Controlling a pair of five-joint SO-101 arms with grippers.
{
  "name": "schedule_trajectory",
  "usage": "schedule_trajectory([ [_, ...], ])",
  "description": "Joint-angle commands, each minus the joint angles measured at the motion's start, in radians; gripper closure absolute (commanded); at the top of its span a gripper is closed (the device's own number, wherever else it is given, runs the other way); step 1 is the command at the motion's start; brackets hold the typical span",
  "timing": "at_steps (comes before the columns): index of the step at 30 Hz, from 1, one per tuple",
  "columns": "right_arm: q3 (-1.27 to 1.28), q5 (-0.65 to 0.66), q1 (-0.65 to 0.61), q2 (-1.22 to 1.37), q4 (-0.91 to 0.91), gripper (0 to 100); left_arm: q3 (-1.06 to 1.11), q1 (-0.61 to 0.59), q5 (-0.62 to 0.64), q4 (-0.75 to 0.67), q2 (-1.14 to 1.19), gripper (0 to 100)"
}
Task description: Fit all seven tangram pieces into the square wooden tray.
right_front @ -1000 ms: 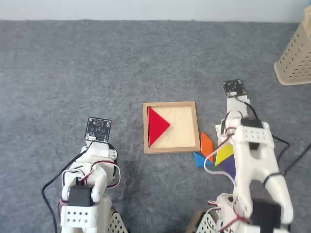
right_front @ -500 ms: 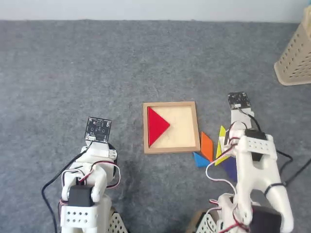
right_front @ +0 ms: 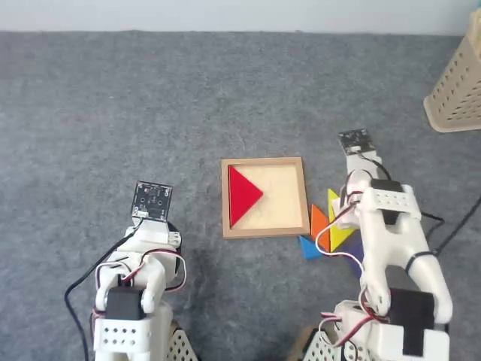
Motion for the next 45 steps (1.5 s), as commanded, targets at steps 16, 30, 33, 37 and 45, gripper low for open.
schedule_trajectory([
  [16, -0.236, 0.018, -0.142, 0.022, 0.107, 78.9, -0.005, -0.005, 0.009, 0.005, -0.003, 99],
  [30, -0.321, 0.054, -0.119, 0.298, 0.150, 75.2, -0.005, -0.005, 0.009, 0.005, -0.003, 99],
  [33, -0.324, 0.054, -0.119, 0.306, 0.148, 75.3, -0.005, -0.005, 0.009, 0.005, -0.003, 99],
  [37, -0.321, 0.054, -0.117, 0.306, 0.156, 75.3, -0.005, -0.005, 0.009, 0.005, -0.003, 99],
  [45, -0.236, 0.046, -0.084, 0.228, 0.064, 74.9, -0.005, -0.005, 0.009, 0.005, -0.003, 99],
])
